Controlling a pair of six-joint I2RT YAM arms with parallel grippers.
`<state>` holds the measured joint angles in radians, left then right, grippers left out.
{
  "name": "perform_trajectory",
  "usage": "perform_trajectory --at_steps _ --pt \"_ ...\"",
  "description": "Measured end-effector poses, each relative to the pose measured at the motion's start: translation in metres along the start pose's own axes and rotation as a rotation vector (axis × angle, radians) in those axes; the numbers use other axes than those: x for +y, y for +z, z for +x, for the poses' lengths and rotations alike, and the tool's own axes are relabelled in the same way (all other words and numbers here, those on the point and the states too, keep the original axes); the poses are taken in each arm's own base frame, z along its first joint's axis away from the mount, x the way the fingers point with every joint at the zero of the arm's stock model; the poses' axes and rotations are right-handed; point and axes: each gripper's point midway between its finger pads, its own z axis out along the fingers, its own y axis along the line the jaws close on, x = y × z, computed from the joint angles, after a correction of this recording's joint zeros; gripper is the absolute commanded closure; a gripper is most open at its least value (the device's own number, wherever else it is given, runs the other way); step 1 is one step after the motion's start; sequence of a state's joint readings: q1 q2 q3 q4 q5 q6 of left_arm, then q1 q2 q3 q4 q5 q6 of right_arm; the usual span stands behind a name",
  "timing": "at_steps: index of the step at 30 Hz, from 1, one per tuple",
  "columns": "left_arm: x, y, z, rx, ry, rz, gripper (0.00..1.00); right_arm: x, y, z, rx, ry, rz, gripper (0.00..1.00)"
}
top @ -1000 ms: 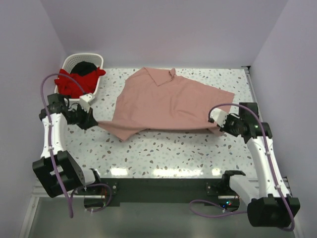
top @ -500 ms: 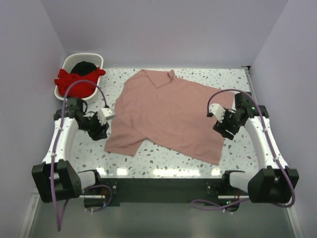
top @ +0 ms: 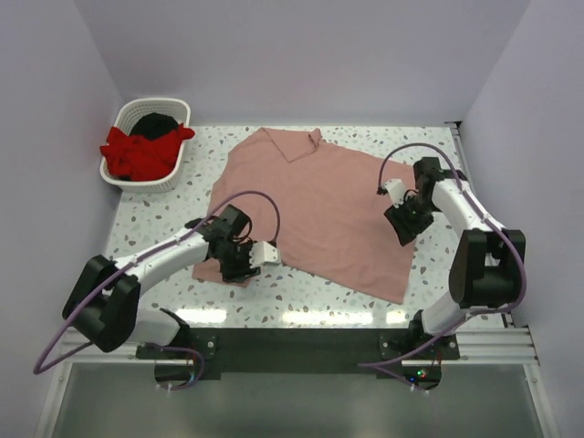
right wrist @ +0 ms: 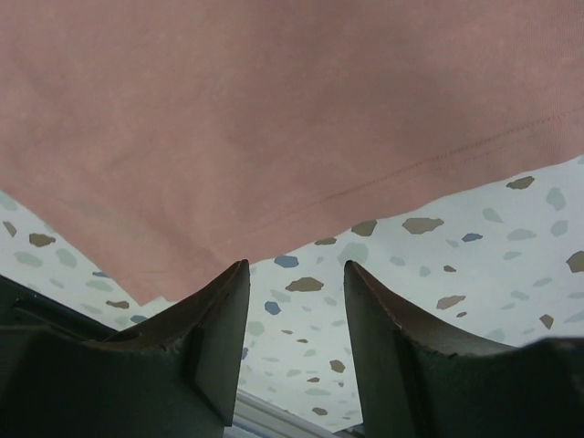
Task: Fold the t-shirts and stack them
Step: Flatten the tshirt out
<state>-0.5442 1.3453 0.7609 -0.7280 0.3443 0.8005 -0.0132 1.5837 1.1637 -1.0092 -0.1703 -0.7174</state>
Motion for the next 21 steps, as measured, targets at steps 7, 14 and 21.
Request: perform_trajectory --at_steps 7,14,21 --pt "-0.013 0.033 -0.006 0.121 0.108 0.009 0.68 -0.02 0.015 -0.007 0.039 0.074 0.043 0.53" --pt "-0.083 0.043 -0.044 0.091 0.285 0.197 0.66 -0.039 0.022 -0.014 0.061 0.089 0.087 0.56" --pt "0.012 -0.024 -0.109 -0.178 0.03 0.052 0.61 -0.043 0.022 -0.012 0.077 0.089 0.104 0.58"
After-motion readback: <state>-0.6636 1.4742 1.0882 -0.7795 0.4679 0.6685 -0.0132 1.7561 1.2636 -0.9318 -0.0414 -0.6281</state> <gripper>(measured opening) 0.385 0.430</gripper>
